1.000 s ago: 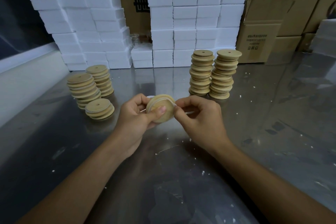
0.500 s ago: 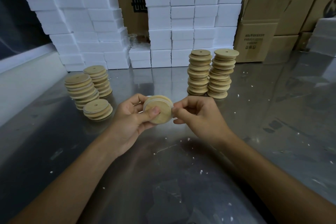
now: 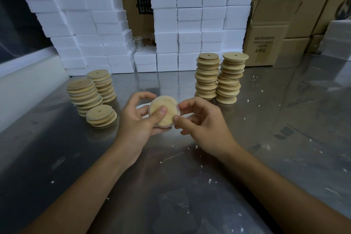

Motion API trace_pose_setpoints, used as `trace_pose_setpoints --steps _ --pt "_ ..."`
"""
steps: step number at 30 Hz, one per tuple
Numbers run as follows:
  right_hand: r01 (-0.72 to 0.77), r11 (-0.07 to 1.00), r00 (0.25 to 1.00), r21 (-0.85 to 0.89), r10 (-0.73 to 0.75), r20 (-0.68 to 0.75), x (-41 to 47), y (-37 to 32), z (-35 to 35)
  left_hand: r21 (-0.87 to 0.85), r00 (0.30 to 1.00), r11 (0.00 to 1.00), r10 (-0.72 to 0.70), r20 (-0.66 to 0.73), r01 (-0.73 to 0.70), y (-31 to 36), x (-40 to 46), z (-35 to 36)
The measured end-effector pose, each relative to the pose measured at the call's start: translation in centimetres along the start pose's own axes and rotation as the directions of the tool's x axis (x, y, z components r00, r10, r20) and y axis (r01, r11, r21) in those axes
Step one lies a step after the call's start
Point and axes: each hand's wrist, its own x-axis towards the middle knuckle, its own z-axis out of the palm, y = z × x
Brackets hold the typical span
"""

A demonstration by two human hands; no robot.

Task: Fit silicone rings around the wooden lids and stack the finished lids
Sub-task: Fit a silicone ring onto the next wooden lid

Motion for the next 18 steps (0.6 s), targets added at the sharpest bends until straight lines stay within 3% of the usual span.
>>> trace_pose_setpoints --steps 3,6,13,15,18 --pt "0.069 0.993 0.995 -0.099 -0.076 -0.071 0.3 0.1 -0.1 0.252 0.982 0.949 0.185 0.043 -0.190 -0.4 -0.3 0.4" --pt "0.144 0.976 0.984 -0.162 -0.158 -0.080 0.4 0.1 -0.5 0.469 0.929 0.806 0.356 0.103 -0.361 -0.8 -0.4 0.5" --pt "0.212 0.967 0.970 -0.141 -0.225 -0.089 0.4 -0.3 -0.6 0.444 0.831 0.721 0.546 0.109 -0.532 0.0 -0.6 0.7" --pt "0.202 0.973 0.972 -0.114 -0.213 -0.097 0.4 -0.4 -0.6 0.425 0.840 0.741 0.534 0.097 -0.520 0.1 -0.7 0.9" --pt "0.166 0.983 0.981 -0.076 -0.172 -0.085 0.3 -0.4 -0.4 0.334 0.903 0.852 0.429 -0.004 -0.403 0.2 -0.9 1.3"
